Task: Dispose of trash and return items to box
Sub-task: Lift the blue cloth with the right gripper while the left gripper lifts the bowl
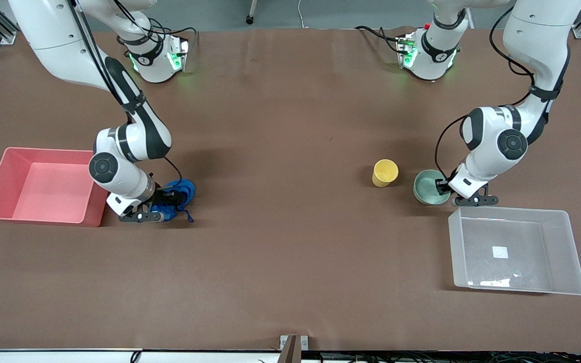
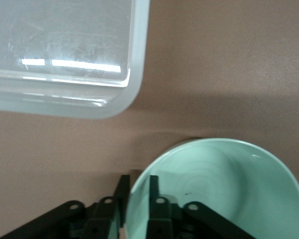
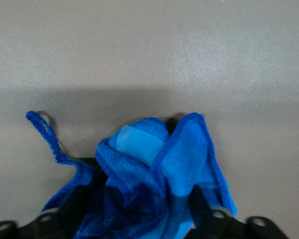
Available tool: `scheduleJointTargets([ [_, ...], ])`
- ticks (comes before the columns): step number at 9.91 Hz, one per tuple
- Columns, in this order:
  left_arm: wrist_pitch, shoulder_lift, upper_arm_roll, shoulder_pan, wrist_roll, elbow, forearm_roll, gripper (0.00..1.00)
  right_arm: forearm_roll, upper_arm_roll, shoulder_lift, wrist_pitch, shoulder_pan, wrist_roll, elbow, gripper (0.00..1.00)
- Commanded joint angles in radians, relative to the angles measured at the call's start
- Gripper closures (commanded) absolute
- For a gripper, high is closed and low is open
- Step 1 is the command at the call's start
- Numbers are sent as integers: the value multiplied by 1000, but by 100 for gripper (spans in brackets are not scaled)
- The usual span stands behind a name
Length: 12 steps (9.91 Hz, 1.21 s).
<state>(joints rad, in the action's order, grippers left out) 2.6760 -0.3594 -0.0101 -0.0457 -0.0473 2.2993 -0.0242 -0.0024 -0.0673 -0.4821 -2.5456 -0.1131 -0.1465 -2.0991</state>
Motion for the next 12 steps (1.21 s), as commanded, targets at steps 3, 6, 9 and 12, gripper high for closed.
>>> scheduleJointTargets([
  [3,-141,170,-5,7,6,37,13,100,-10,-14,-9,-35,-8,-88,-6,99],
  [6,-321,209,5,12,9,-139,-9,100,-10,-14,13,139,9,-85,89,100],
  [9,-341,23,73,21,52,-431,-49,100,-8,-3,133,640,75,-9,345,100],
  [12,-341,-189,151,35,235,-660,-184,100,-8,238,237,749,89,294,377,100],
])
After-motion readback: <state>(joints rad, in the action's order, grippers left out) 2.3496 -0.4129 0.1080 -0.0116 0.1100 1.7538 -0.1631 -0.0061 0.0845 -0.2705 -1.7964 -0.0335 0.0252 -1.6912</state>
